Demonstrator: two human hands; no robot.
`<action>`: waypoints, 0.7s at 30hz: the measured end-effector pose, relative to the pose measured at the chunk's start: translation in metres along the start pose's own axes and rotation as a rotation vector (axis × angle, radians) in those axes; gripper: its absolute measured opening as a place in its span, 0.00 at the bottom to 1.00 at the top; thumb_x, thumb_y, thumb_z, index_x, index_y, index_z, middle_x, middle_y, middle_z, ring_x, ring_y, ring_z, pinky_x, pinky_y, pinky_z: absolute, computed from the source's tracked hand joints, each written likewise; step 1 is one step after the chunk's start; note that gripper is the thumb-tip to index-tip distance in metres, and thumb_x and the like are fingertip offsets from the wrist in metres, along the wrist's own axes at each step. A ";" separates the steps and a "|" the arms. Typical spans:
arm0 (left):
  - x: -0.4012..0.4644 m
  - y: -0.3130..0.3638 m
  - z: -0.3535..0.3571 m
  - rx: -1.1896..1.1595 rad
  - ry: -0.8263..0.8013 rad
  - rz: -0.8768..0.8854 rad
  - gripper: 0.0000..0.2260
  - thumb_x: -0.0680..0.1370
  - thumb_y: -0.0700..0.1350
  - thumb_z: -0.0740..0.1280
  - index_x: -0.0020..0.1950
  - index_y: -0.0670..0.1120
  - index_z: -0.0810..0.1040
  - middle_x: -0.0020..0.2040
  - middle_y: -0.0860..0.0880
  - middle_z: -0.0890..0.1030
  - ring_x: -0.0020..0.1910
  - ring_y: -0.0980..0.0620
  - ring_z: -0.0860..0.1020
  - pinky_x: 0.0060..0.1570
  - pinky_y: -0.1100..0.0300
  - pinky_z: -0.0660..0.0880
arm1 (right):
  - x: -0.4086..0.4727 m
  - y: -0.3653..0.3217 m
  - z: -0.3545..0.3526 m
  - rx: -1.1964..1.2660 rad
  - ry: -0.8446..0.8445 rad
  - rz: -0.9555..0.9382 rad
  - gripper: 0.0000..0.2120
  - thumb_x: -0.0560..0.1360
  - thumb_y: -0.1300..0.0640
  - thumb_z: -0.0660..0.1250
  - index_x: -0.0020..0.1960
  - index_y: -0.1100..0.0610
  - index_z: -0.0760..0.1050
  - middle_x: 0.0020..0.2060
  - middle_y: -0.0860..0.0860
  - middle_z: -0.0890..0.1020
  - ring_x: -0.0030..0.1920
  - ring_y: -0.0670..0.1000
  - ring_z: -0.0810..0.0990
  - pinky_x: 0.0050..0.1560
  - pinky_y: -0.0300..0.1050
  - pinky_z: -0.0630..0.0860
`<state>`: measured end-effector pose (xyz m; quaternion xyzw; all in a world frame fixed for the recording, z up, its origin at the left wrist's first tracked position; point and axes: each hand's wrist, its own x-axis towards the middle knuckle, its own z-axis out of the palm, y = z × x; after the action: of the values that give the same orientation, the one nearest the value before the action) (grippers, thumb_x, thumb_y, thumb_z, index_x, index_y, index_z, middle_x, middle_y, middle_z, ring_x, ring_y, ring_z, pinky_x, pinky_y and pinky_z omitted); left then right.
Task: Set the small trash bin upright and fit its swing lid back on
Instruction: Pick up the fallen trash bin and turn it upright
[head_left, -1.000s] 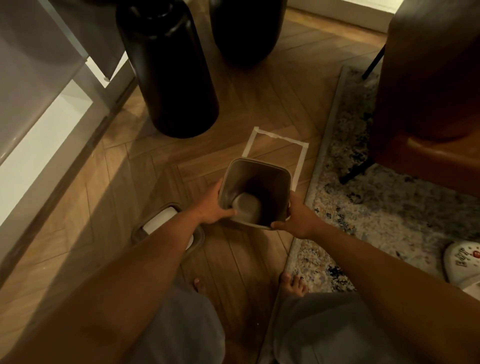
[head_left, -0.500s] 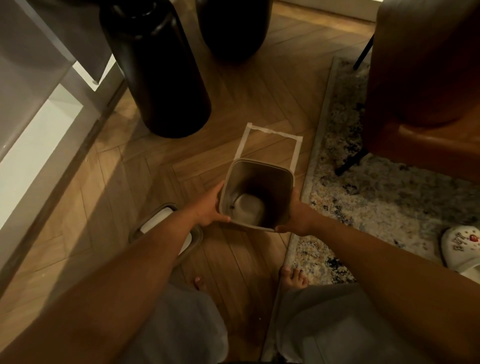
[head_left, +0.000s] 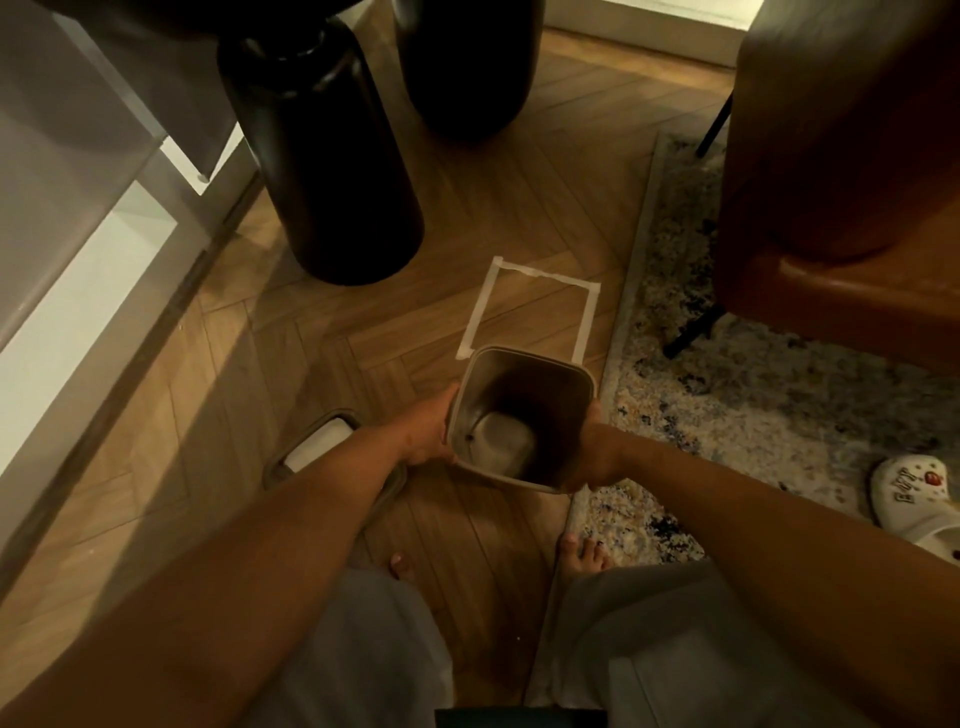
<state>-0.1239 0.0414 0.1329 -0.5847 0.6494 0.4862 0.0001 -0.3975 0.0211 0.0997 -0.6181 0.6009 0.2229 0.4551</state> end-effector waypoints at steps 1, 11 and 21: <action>0.000 0.000 0.000 0.002 -0.001 -0.003 0.44 0.70 0.40 0.77 0.79 0.51 0.54 0.42 0.59 0.70 0.49 0.54 0.76 0.42 0.67 0.69 | -0.001 -0.002 -0.004 0.002 -0.001 0.017 0.63 0.66 0.53 0.80 0.80 0.60 0.35 0.69 0.62 0.69 0.39 0.49 0.80 0.34 0.39 0.80; -0.007 -0.032 -0.019 -0.087 0.096 -0.210 0.36 0.76 0.50 0.72 0.79 0.45 0.59 0.70 0.41 0.73 0.67 0.43 0.74 0.65 0.51 0.71 | -0.020 -0.048 -0.046 -0.069 0.256 -0.029 0.45 0.71 0.44 0.75 0.77 0.58 0.54 0.68 0.58 0.74 0.64 0.59 0.77 0.61 0.54 0.77; -0.048 -0.114 -0.049 -0.308 0.266 -0.332 0.34 0.75 0.59 0.70 0.77 0.46 0.65 0.65 0.44 0.79 0.57 0.46 0.80 0.57 0.53 0.76 | -0.025 -0.123 -0.045 -0.005 0.311 -0.300 0.34 0.76 0.45 0.70 0.76 0.55 0.62 0.62 0.57 0.80 0.59 0.56 0.79 0.58 0.51 0.77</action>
<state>0.0059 0.0644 0.1139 -0.7351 0.4573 0.4915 -0.0944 -0.2978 -0.0190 0.1786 -0.7286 0.5648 0.0559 0.3834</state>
